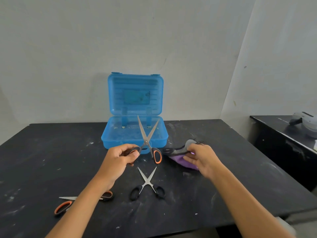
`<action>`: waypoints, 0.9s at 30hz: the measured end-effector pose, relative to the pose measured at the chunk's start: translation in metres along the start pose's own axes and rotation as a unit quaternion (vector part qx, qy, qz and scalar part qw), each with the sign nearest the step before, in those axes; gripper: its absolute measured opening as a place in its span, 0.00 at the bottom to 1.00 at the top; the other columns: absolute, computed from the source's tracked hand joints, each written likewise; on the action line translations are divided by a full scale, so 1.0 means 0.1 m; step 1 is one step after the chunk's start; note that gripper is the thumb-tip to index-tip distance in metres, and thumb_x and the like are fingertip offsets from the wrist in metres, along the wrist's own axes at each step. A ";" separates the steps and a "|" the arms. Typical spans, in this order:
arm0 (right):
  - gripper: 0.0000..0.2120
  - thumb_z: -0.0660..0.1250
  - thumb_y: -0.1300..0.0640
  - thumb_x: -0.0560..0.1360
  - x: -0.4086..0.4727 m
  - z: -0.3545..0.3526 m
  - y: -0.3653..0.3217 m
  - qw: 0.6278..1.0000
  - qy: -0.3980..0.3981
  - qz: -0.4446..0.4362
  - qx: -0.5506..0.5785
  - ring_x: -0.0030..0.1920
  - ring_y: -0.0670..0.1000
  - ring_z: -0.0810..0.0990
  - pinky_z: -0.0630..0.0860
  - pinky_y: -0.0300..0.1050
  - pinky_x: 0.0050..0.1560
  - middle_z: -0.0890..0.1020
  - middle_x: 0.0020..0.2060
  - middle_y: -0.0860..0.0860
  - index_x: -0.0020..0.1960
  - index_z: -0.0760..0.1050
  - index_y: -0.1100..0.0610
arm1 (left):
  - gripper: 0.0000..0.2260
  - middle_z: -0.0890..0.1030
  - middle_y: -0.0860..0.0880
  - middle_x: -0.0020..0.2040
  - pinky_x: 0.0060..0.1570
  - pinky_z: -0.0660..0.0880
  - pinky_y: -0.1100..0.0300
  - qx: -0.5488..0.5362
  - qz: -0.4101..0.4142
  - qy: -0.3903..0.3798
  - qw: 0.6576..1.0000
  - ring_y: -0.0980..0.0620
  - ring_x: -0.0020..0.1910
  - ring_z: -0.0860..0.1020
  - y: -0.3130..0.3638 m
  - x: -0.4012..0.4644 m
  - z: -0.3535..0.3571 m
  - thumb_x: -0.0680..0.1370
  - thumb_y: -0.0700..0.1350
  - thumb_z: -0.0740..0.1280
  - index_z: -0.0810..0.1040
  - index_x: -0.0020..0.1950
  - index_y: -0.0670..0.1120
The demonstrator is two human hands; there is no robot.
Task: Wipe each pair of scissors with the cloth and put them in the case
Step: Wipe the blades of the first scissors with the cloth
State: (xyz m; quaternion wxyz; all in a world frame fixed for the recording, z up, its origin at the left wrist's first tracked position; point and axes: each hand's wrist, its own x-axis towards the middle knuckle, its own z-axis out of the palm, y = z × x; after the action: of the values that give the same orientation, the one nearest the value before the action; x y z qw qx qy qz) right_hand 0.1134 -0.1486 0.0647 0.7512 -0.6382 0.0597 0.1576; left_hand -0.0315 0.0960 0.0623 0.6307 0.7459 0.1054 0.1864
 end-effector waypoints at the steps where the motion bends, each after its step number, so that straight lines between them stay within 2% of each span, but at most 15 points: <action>1: 0.09 0.66 0.70 0.80 -0.04 0.01 -0.07 1.000 -0.009 0.003 0.021 0.48 0.57 0.85 0.83 0.47 0.44 0.84 0.52 0.61 0.59 0.78 0.67 | 0.07 0.86 0.49 0.47 0.40 0.78 0.66 0.001 0.002 -0.001 1.000 0.54 0.47 0.83 0.02 0.01 0.00 0.78 0.40 0.71 0.85 0.54 0.50; 5: 0.04 0.67 0.65 0.82 -0.22 0.06 -0.39 0.996 -0.035 -0.032 0.071 0.47 0.55 0.84 0.85 0.47 0.47 0.84 0.45 0.59 0.53 0.80 0.65 | 0.08 0.86 0.51 0.46 0.42 0.80 0.62 -0.006 0.012 -0.006 1.000 0.54 0.45 0.83 0.10 0.05 0.01 0.78 0.40 0.71 0.85 0.52 0.52; 10: 0.06 0.65 0.59 0.84 -0.29 0.10 -0.88 0.983 -0.025 -0.140 0.118 0.43 0.51 0.81 0.79 0.45 0.45 0.83 0.44 0.54 0.56 0.81 0.59 | 0.07 0.86 0.49 0.45 0.43 0.80 0.61 -0.015 0.021 -0.004 1.000 0.54 0.45 0.83 0.17 0.07 -0.01 0.78 0.40 0.71 0.85 0.52 0.51; 12: 0.07 0.66 0.57 0.84 -0.30 0.11 -0.98 0.980 -0.031 -0.178 0.087 0.41 0.48 0.83 0.78 0.43 0.42 0.86 0.42 0.50 0.52 0.83 0.52 | 0.07 0.86 0.50 0.45 0.42 0.79 0.62 -0.020 0.023 -0.005 1.000 0.55 0.45 0.83 0.19 0.08 -0.01 0.78 0.40 0.71 0.85 0.52 0.50; 14: 0.08 0.65 0.55 0.84 -0.30 0.11 -0.97 0.980 -0.023 -0.198 0.001 0.41 0.47 0.85 0.78 0.43 0.41 0.89 0.42 0.47 0.51 0.84 0.51 | 0.07 0.86 0.51 0.46 0.42 0.79 0.62 -0.022 0.027 -0.007 0.999 0.56 0.46 0.83 0.21 0.08 -0.02 0.79 0.40 0.70 0.85 0.53 0.50; 16: 0.08 0.66 0.55 0.84 -0.27 0.12 -0.86 0.982 -0.012 -0.180 -0.059 0.44 0.51 0.87 0.81 0.46 0.43 0.90 0.45 0.51 0.53 0.85 0.54 | 0.07 0.86 0.50 0.46 0.43 0.79 0.62 -0.021 0.030 -0.008 0.999 0.55 0.46 0.83 0.22 0.08 -0.02 0.79 0.40 0.70 0.85 0.53 0.50; 18: 0.08 0.68 0.57 0.82 -0.25 0.13 -0.71 0.986 -0.002 -0.139 -0.089 0.46 0.55 0.86 0.82 0.50 0.48 0.89 0.46 0.56 0.49 0.85 0.56 | 0.07 0.86 0.49 0.46 0.44 0.80 0.61 -0.018 0.029 -0.005 0.999 0.54 0.46 0.83 0.21 0.08 -0.02 0.79 0.40 0.70 0.85 0.53 0.50; 19: 0.08 0.69 0.56 0.82 -0.24 0.13 -0.64 0.989 0.002 -0.114 -0.099 0.47 0.56 0.86 0.82 0.51 0.51 0.89 0.47 0.57 0.48 0.85 0.57 | 0.07 0.86 0.49 0.46 0.44 0.79 0.61 -0.020 0.027 -0.004 0.999 0.54 0.46 0.83 0.20 0.07 -0.02 0.78 0.40 0.71 0.85 0.53 0.50; 21: 0.08 0.71 0.54 0.81 -0.25 0.13 -0.53 0.993 -0.002 -0.063 -0.098 0.50 0.56 0.86 0.83 0.52 0.53 0.88 0.49 0.56 0.52 0.85 0.59 | 0.08 0.86 0.49 0.46 0.45 0.79 0.61 -0.022 0.024 -0.003 0.999 0.54 0.46 0.83 0.19 0.06 -0.02 0.78 0.40 0.71 0.86 0.52 0.51; 24: 0.10 0.69 0.56 0.82 -0.25 0.14 -0.45 0.997 -0.052 -0.025 -0.041 0.40 0.52 0.86 0.83 0.46 0.37 0.88 0.43 0.55 0.56 0.83 0.63 | 0.08 0.86 0.49 0.45 0.43 0.79 0.63 -0.022 0.024 -0.004 0.999 0.56 0.44 0.83 0.18 0.04 -0.03 0.78 0.39 0.71 0.86 0.51 0.52; 25: 0.10 0.68 0.57 0.83 -0.26 0.15 -0.43 0.997 -0.073 -0.022 -0.017 0.37 0.51 0.86 0.83 0.45 0.34 0.88 0.40 0.55 0.56 0.82 0.64 | 0.09 0.86 0.49 0.45 0.43 0.79 0.64 -0.022 0.025 -0.003 0.999 0.57 0.43 0.83 0.18 0.05 -0.03 0.78 0.39 0.71 0.86 0.51 0.52; 27: 0.11 0.64 0.59 0.85 -0.28 0.17 -0.41 0.993 -0.113 -0.020 0.028 0.37 0.52 0.88 0.84 0.45 0.35 0.89 0.41 0.56 0.58 0.81 0.65 | 0.09 0.86 0.49 0.44 0.42 0.79 0.65 -0.022 0.026 -0.003 0.999 0.58 0.43 0.83 0.19 0.05 -0.03 0.78 0.39 0.71 0.86 0.50 0.52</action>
State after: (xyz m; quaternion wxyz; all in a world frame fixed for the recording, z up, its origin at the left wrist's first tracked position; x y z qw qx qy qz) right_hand 0.0976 -0.1425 0.1144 0.7739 -0.5958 -0.0340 0.2119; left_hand -0.0299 0.0975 0.0824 0.6421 0.7350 0.0796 0.2031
